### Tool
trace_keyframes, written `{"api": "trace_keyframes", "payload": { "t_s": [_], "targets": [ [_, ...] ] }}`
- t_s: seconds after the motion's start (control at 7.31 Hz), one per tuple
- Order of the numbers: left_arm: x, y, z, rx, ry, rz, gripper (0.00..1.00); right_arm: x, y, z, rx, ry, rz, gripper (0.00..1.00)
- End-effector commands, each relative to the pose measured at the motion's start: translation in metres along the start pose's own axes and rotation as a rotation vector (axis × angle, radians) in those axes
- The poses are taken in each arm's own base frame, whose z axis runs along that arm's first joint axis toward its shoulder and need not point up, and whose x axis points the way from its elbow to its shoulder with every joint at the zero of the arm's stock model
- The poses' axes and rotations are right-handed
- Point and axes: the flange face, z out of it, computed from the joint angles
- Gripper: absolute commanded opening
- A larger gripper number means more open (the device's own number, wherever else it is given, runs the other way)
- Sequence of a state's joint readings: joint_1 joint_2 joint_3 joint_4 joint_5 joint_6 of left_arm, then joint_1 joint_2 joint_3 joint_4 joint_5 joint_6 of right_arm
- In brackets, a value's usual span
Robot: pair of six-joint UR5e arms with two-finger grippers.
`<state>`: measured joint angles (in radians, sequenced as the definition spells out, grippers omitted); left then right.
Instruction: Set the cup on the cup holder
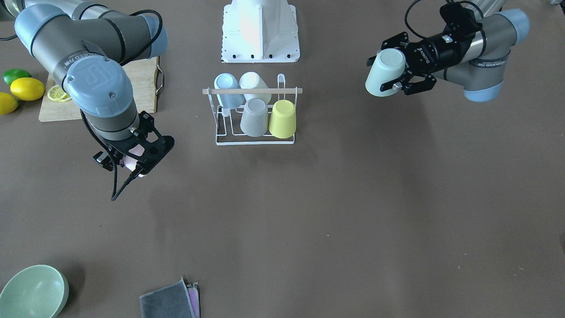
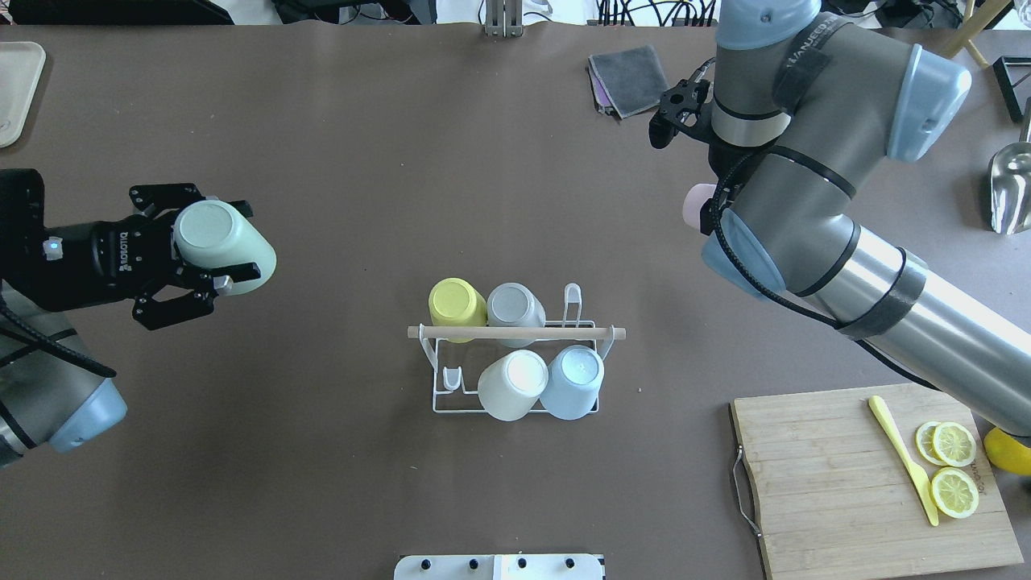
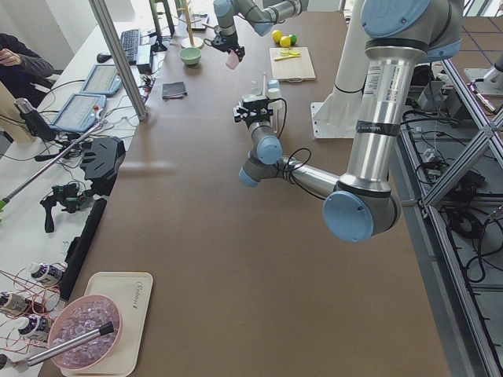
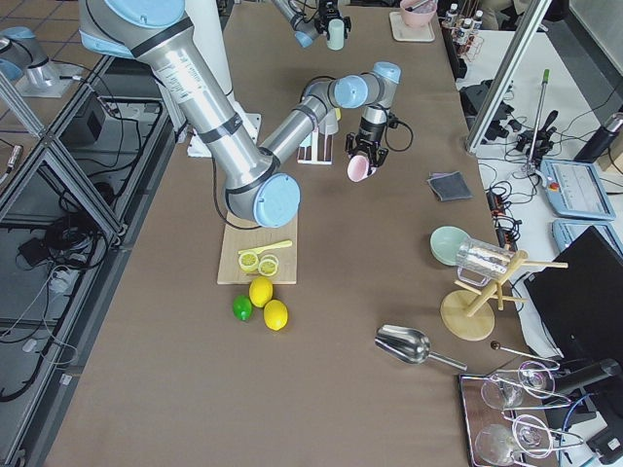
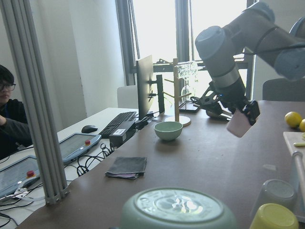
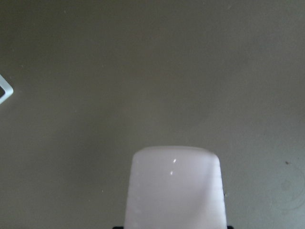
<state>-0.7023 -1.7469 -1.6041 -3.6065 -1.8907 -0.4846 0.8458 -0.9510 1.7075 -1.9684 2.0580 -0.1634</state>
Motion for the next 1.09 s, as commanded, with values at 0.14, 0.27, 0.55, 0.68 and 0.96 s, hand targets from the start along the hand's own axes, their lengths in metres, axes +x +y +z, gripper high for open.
{"api": "trace_keyframes", "payload": {
  "t_s": [0.14,0.27,0.55,0.68,0.96],
  "targets": [
    [0.077,0.019,0.1,0.029,0.143,-0.089,0.0,0.018,0.044,0.011,0.351,-0.067,-0.037,0.37],
    [0.101,0.023,0.13,0.011,0.137,-0.056,0.0,0.024,0.059,0.008,0.433,-0.101,-0.036,0.37],
    [0.134,0.022,0.169,0.02,0.165,-0.044,0.0,0.022,0.078,0.001,0.595,-0.138,-0.086,0.36],
    [0.137,0.023,0.173,0.024,0.168,-0.014,0.0,0.019,0.079,-0.004,0.683,-0.143,-0.11,0.36],
    [0.127,0.038,0.179,0.011,0.114,0.047,0.0,0.013,0.079,-0.006,0.799,-0.09,-0.173,0.31]
  ]
}}
